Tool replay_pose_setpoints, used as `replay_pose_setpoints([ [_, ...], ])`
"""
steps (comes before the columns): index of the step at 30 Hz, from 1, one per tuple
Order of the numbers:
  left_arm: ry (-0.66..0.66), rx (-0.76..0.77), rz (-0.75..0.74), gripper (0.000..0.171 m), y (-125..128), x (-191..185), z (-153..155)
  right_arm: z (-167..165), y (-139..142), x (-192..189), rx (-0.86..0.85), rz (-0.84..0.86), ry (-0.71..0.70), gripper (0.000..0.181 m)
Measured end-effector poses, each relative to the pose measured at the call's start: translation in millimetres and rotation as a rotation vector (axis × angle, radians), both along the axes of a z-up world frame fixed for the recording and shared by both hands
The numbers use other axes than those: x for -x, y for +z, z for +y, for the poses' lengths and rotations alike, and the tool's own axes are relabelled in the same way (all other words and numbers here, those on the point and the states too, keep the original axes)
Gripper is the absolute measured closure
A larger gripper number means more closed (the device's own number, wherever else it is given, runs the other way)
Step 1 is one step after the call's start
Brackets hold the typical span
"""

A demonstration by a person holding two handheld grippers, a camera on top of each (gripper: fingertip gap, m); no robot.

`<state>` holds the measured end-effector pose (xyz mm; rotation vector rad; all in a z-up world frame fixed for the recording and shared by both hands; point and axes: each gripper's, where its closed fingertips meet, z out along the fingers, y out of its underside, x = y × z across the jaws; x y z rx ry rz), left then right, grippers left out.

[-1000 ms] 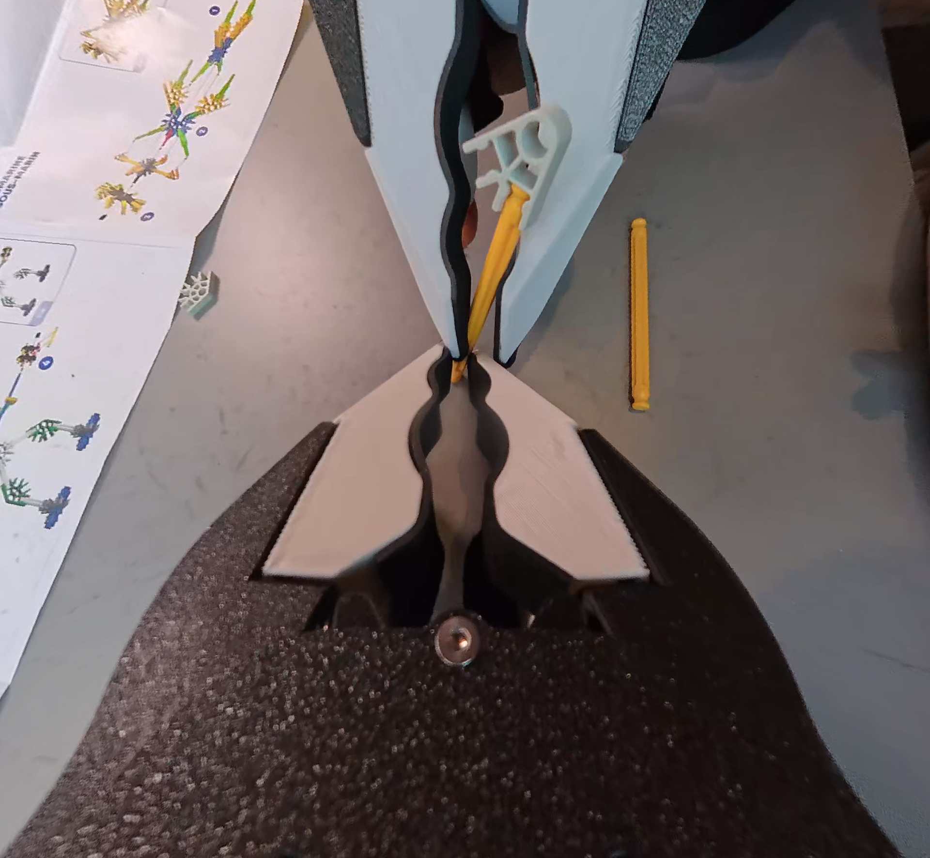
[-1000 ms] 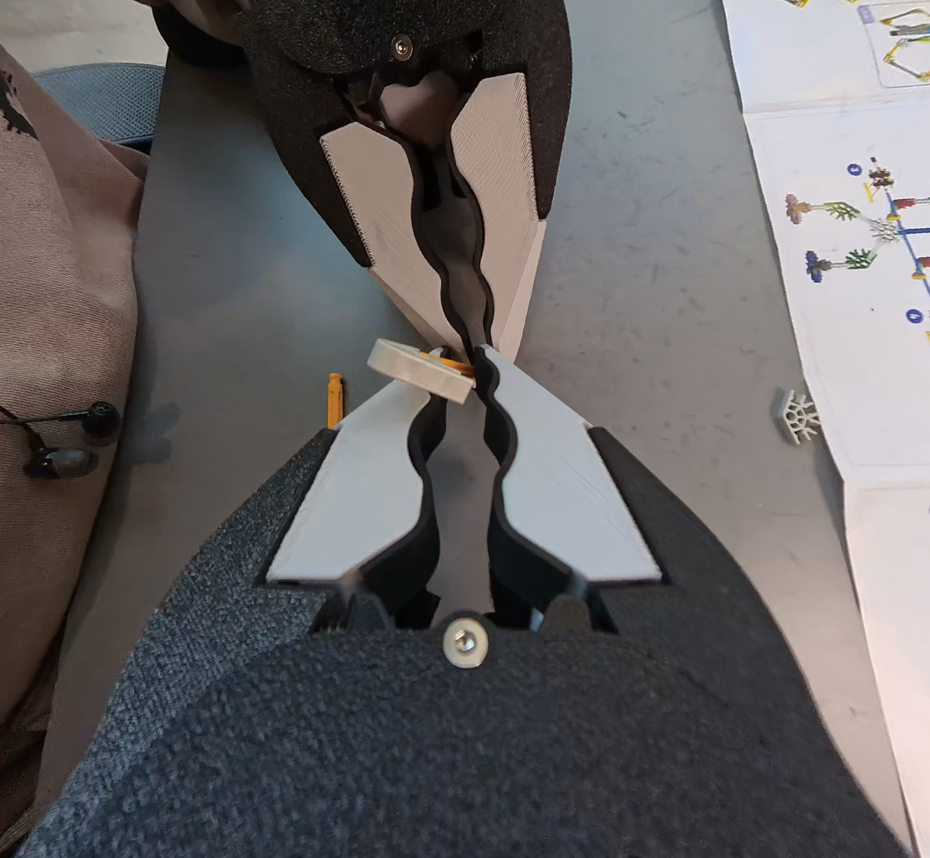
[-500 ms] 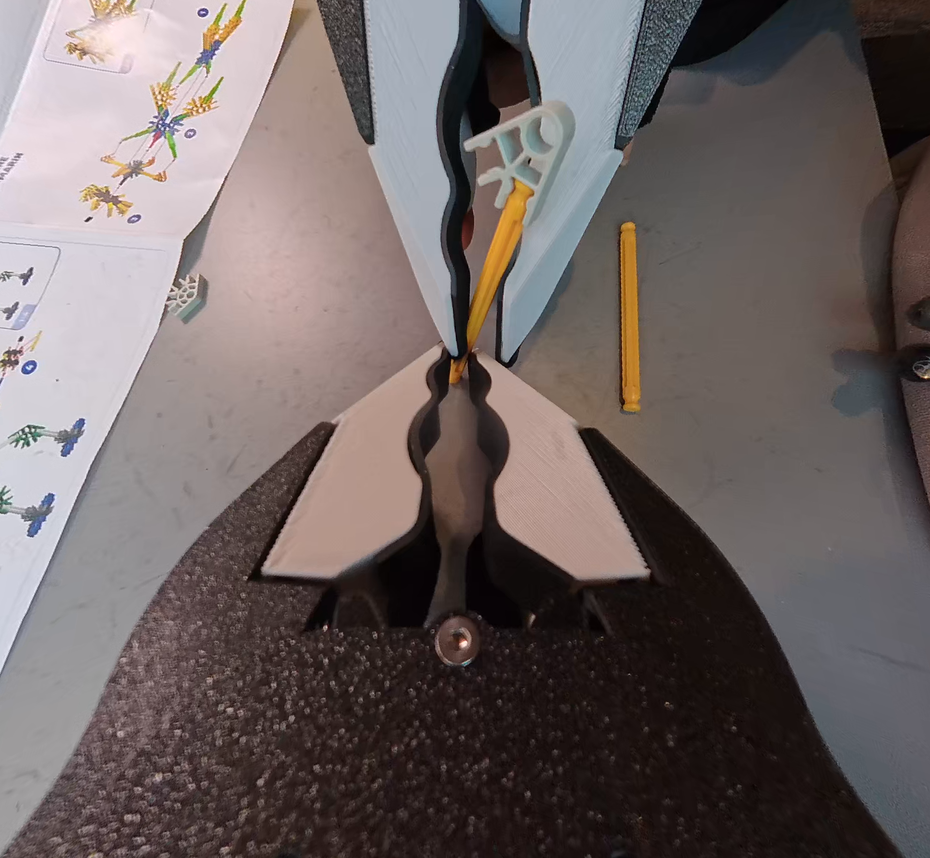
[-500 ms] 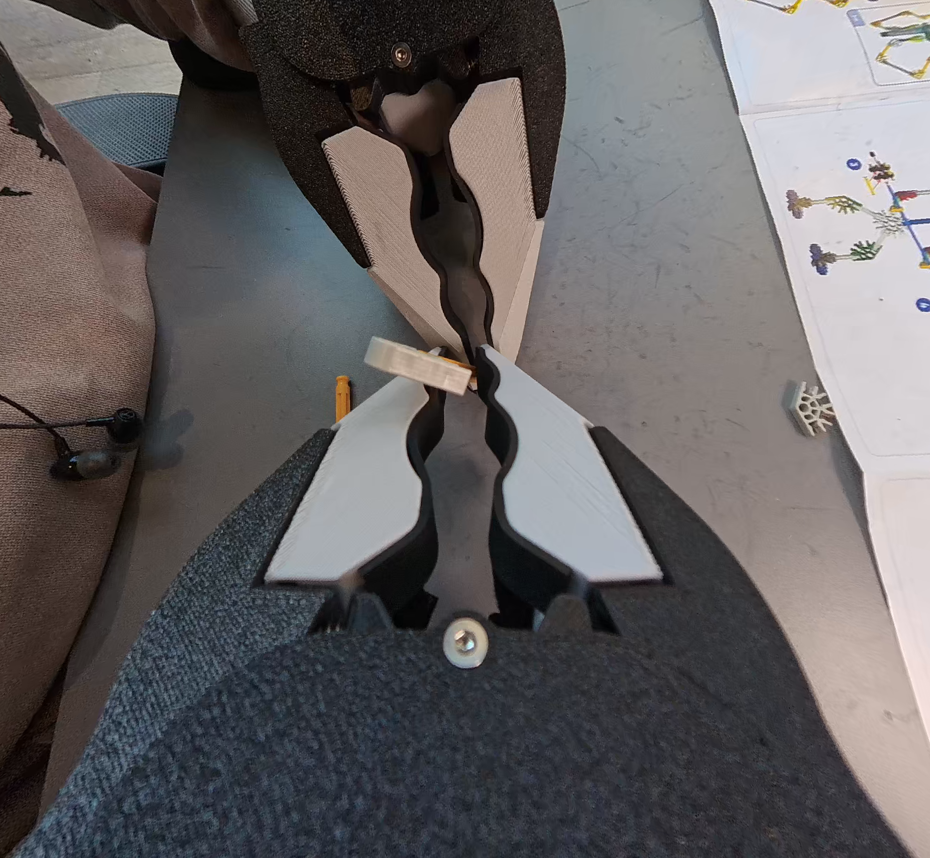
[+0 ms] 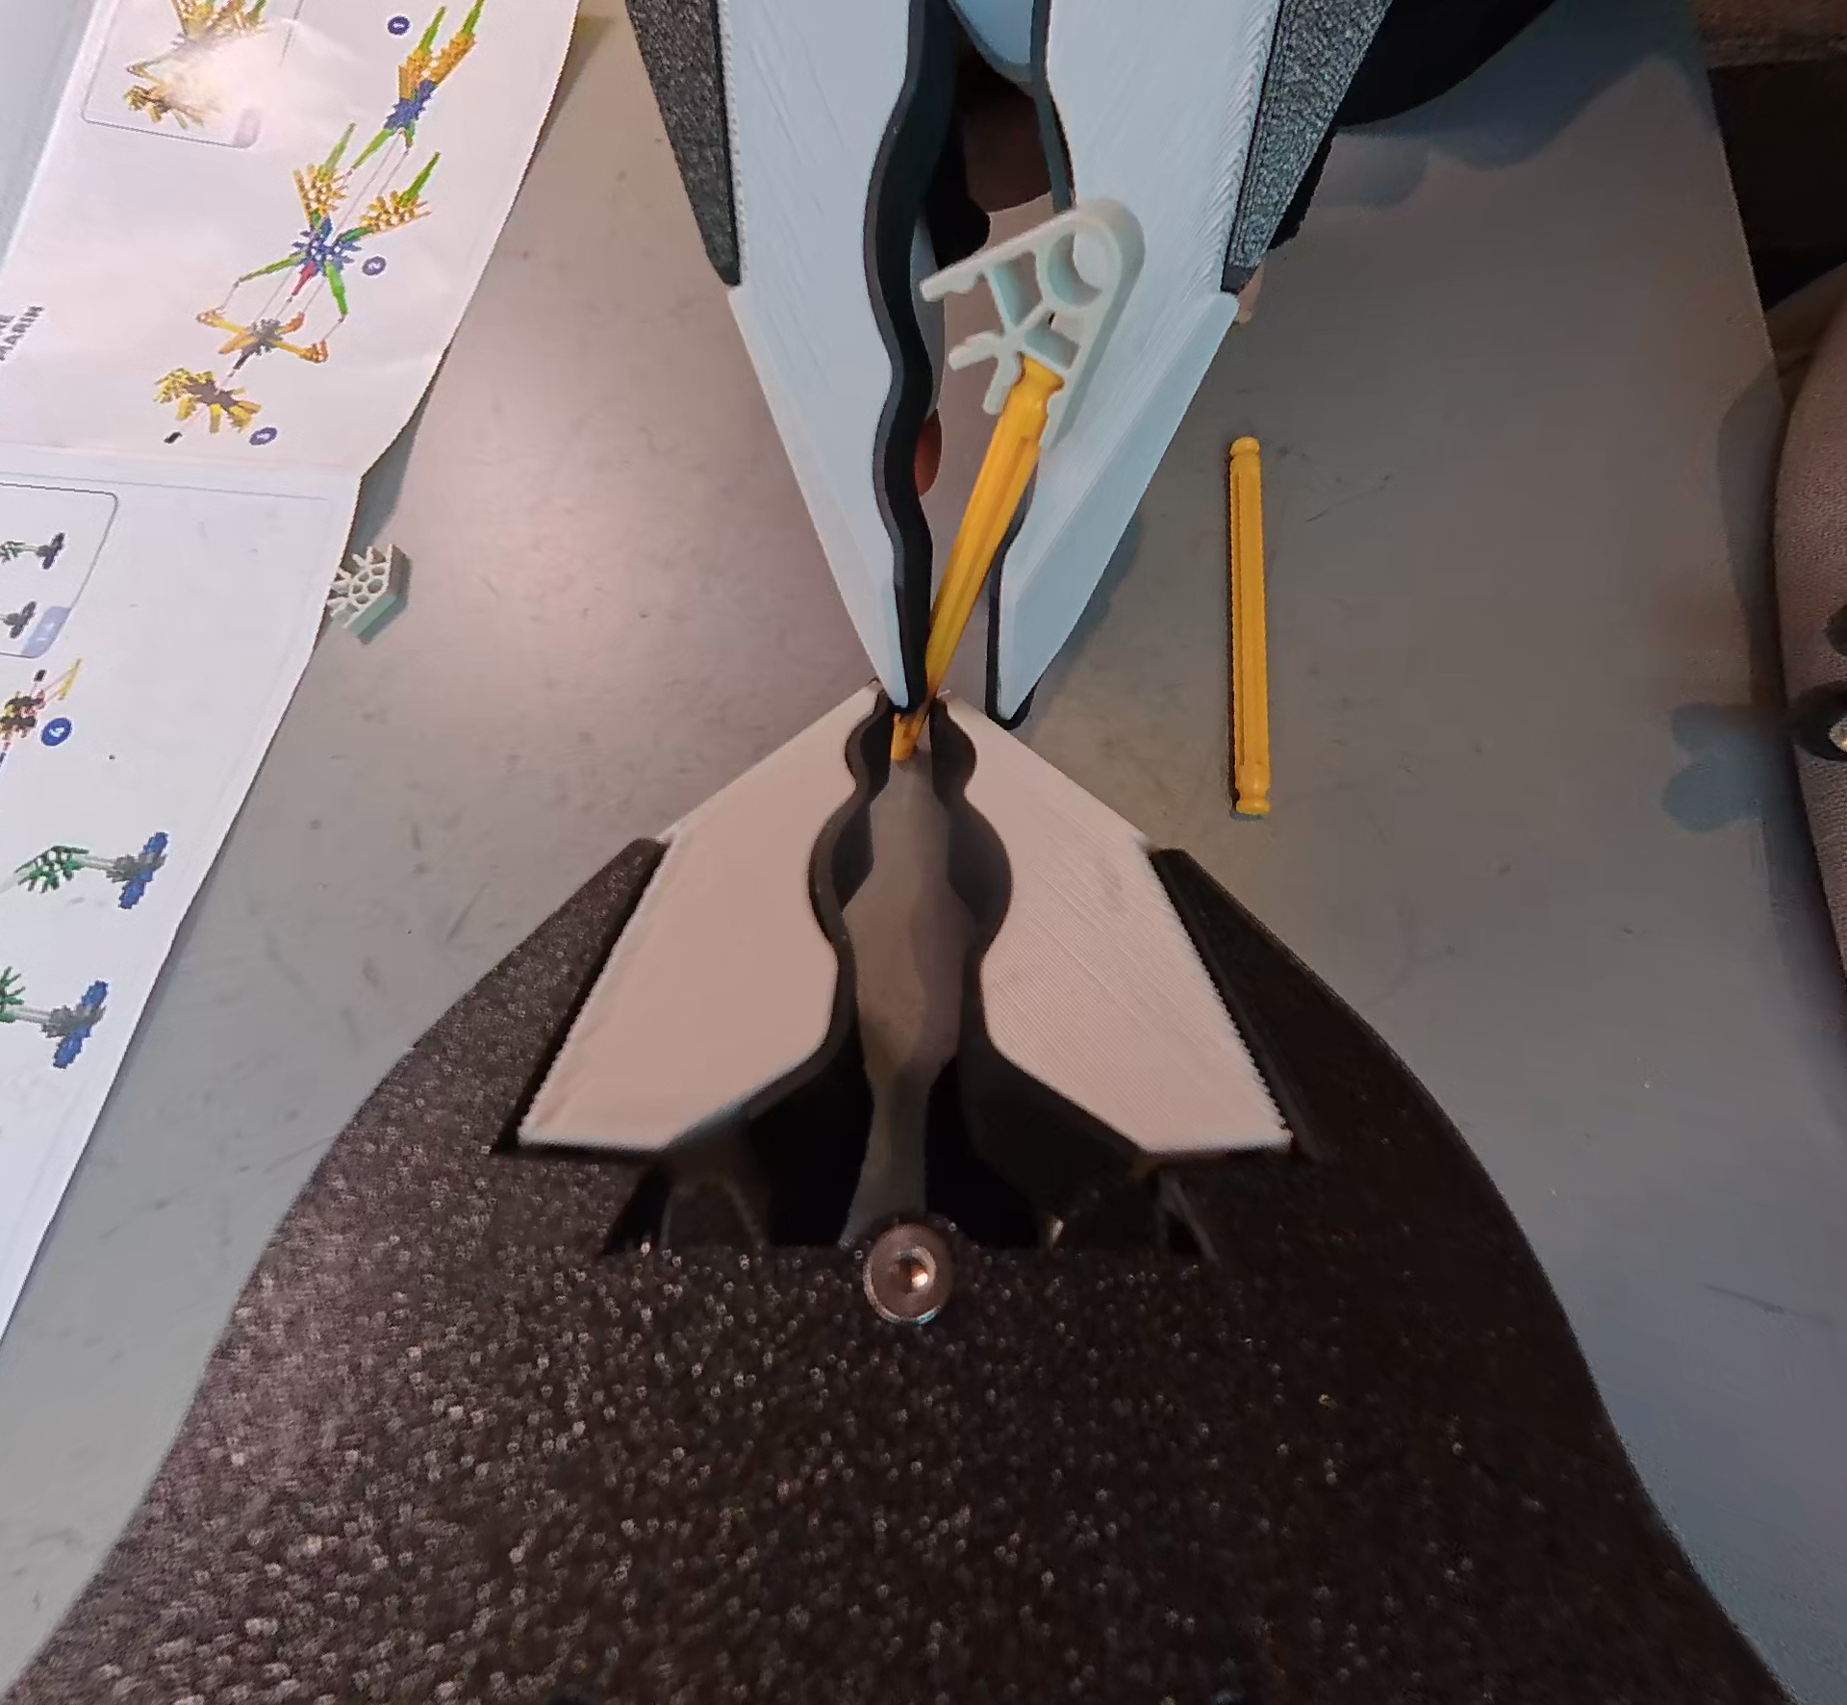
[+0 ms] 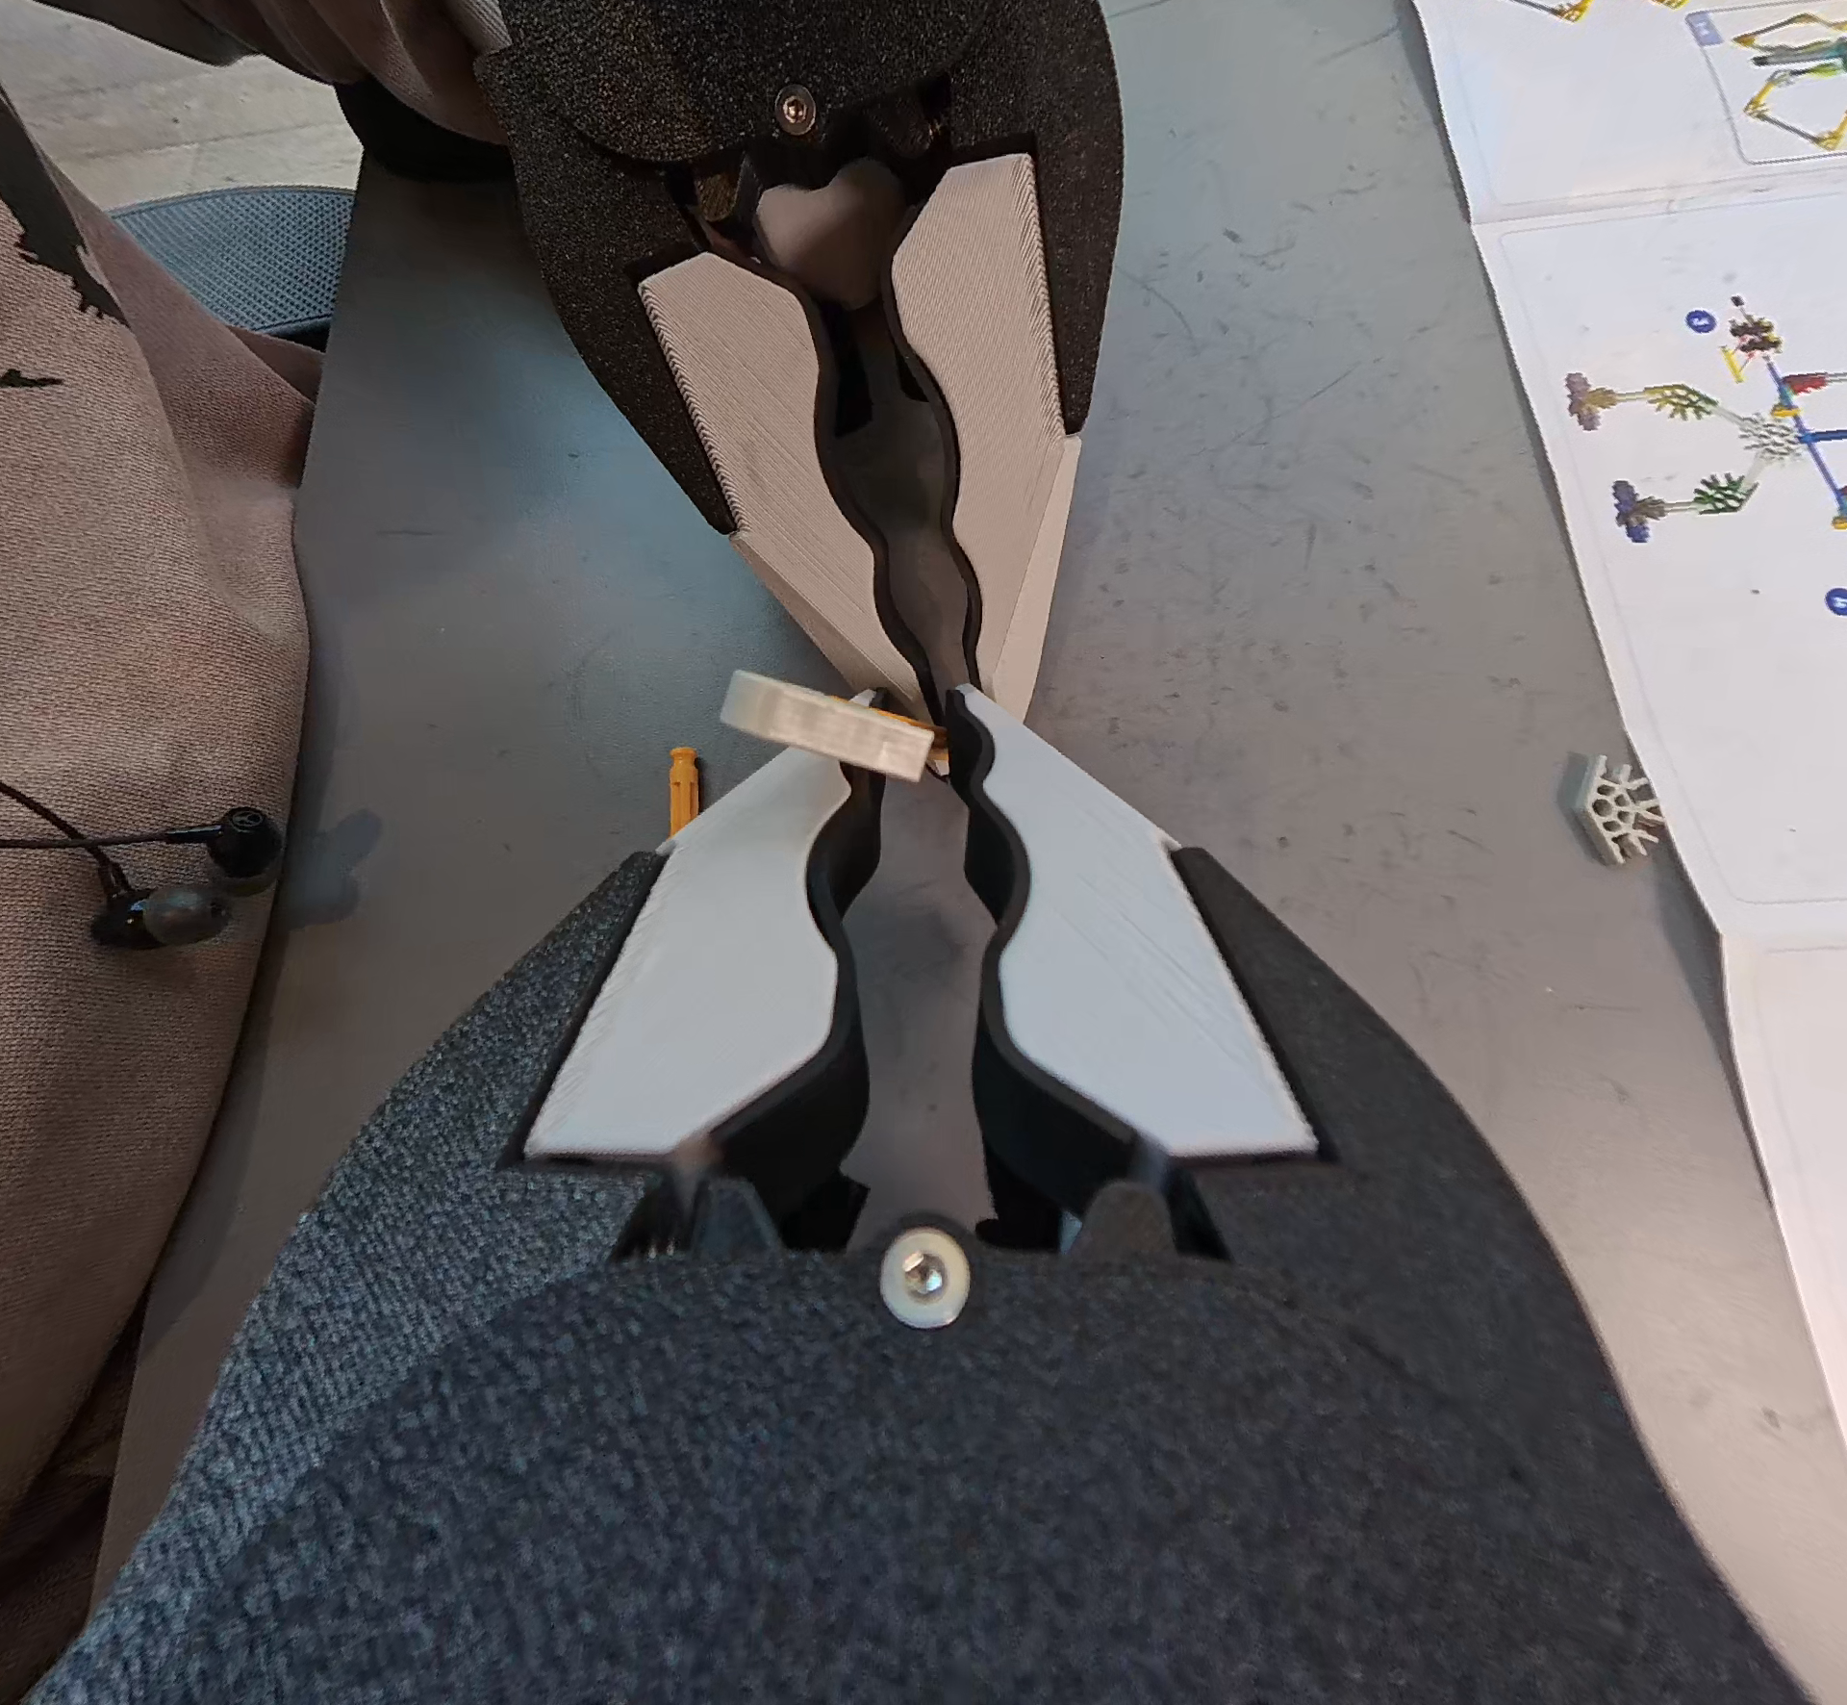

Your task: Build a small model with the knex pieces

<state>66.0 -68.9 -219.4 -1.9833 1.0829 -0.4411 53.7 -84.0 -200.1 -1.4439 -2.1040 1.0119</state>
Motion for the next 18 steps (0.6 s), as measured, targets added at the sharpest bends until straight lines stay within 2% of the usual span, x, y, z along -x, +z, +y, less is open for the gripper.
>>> replay_pose_setpoints([
  [18, 0.000, -0.036, 0.024, 0.162, 1.1, 3.2, 1.3, -0.4, -0.1, 0.9, 0.019, 0.009, -0.010, 0.170],
])
